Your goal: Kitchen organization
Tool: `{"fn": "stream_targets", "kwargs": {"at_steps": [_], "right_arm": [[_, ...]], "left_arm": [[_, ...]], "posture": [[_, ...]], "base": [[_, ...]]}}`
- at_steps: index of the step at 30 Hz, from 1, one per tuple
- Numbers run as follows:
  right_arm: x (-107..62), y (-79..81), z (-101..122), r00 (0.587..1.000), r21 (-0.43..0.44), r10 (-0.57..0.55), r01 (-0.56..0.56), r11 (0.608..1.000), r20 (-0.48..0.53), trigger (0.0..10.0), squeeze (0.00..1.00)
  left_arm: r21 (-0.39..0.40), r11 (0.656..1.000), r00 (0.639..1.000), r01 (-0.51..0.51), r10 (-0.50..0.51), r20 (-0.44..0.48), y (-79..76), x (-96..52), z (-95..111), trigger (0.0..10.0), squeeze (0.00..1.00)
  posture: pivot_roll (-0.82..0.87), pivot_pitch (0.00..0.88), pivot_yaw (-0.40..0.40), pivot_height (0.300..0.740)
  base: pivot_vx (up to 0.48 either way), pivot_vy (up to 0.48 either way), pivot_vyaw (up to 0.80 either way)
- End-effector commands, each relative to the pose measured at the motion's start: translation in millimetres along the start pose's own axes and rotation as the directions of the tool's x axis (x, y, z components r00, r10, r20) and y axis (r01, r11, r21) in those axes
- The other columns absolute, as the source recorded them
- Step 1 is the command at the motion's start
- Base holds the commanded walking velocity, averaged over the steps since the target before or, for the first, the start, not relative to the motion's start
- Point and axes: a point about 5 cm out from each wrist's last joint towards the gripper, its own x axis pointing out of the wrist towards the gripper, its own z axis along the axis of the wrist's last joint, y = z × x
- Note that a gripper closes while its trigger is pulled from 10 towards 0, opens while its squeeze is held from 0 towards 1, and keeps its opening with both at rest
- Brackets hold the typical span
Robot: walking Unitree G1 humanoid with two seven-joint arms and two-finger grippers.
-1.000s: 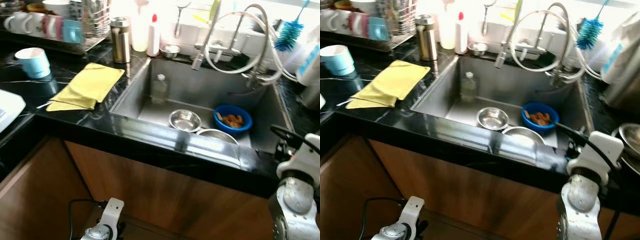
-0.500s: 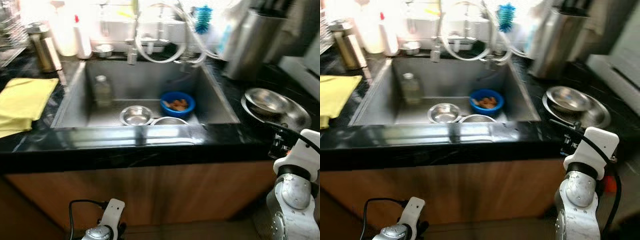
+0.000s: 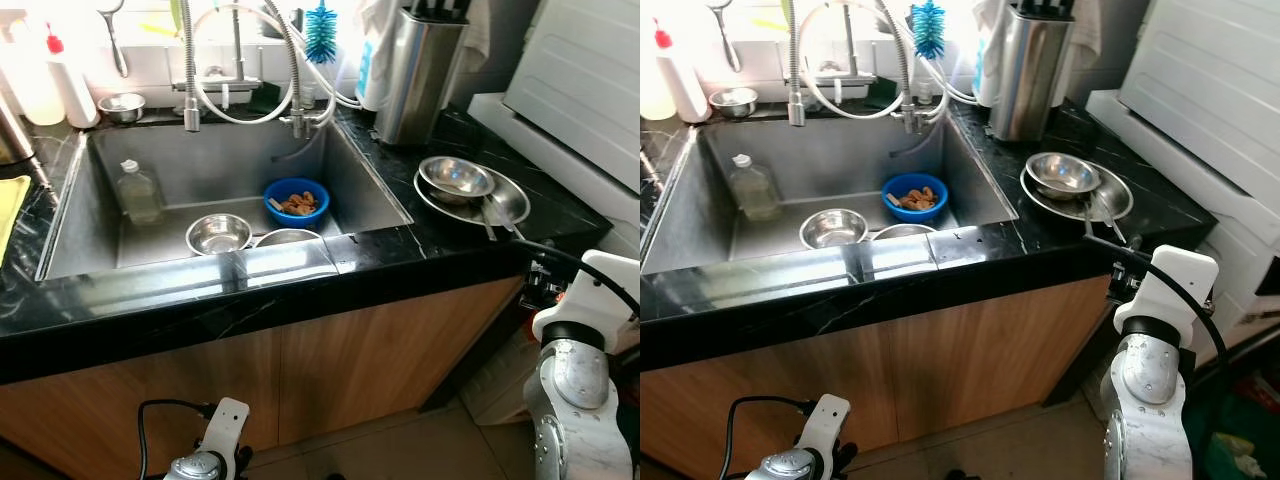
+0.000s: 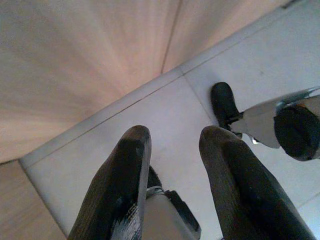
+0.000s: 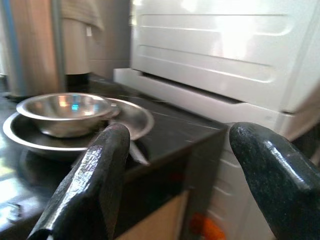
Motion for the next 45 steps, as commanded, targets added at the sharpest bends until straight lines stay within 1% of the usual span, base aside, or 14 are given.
{"fn": "stream_targets", "kwargs": {"at_steps": [1,8,27,29,34,37,41,45], "right_arm": [[2.9,-0.3,2,1.0,0.017,0.003,-0.003,1.0,0.004,10.0,0.0],[3.8,-0.3,2,1.0,0.023,0.009,-0.009,1.0,0.001,10.0,0.0],[3.6,2.6,3,1.0,0.012,0.022,-0.022,1.0,0.0,10.0,0.0],[-1.2,2.3,5,1.0,-0.009,0.003,-0.003,1.0,0.003,10.0,0.0],[-4.7,1.6,5,1.0,0.0,-0.002,0.002,1.0,0.006,10.0,0.0],[-8.9,-5.0,1,0.999,-0.01,-0.025,0.025,1.0,-0.02,10.0,0.0],[-11.5,-9.4,-2,0.999,-0.01,-0.04,0.039,0.999,-0.035,10.0,0.0],[-14.3,-9.1,-3,0.998,-0.008,-0.041,0.04,0.999,-0.043,10.0,0.0]], "left_arm": [[0.019,1.0,1.0,-0.005,0.005,-0.021,-0.6,0.0,-3,10.0,0.0],[0.012,1.0,1.0,-0.005,0.005,-0.013,-0.2,0.2,-1,10.0,0.0],[0.004,1.0,1.0,-0.003,0.003,-0.007,-1.0,0.5,1,10.0,0.0],[0.004,1.0,1.0,-0.003,0.003,-0.006,-1.3,0.6,1,10.0,0.0],[0.005,1.0,1.0,0.0,0.0,-0.006,-2.2,0.8,1,10.0,0.0],[0.005,1.0,1.0,0.004,-0.004,-0.006,-3.1,0.9,1,10.0,0.0],[0.004,1.0,1.0,0.004,-0.004,-0.006,-3.1,0.9,1,10.0,0.0],[0.005,1.0,1.0,0.005,-0.005,-0.007,-2.8,0.9,1,10.0,0.0]], "posture": [[0.15,0.065,-0.082,0.732],[0.15,0.068,-0.083,0.732],[0.15,0.07,-0.088,0.732],[0.15,0.071,-0.088,0.732],[0.14,0.071,-0.087,0.732],[0.14,0.072,-0.089,0.732],[0.14,0.074,-0.088,0.732],[0.14,0.075,-0.087,0.732]], "base": [[0.0,0.0,0.0],[0.249,0.0,0.0],[0.0,0.0,0.0],[0.0,0.0,0.0],[0.0,0.0,0.0],[0.0,0.0,0.0],[0.0,0.0,0.0],[0.0,0.0,0.0]]}}
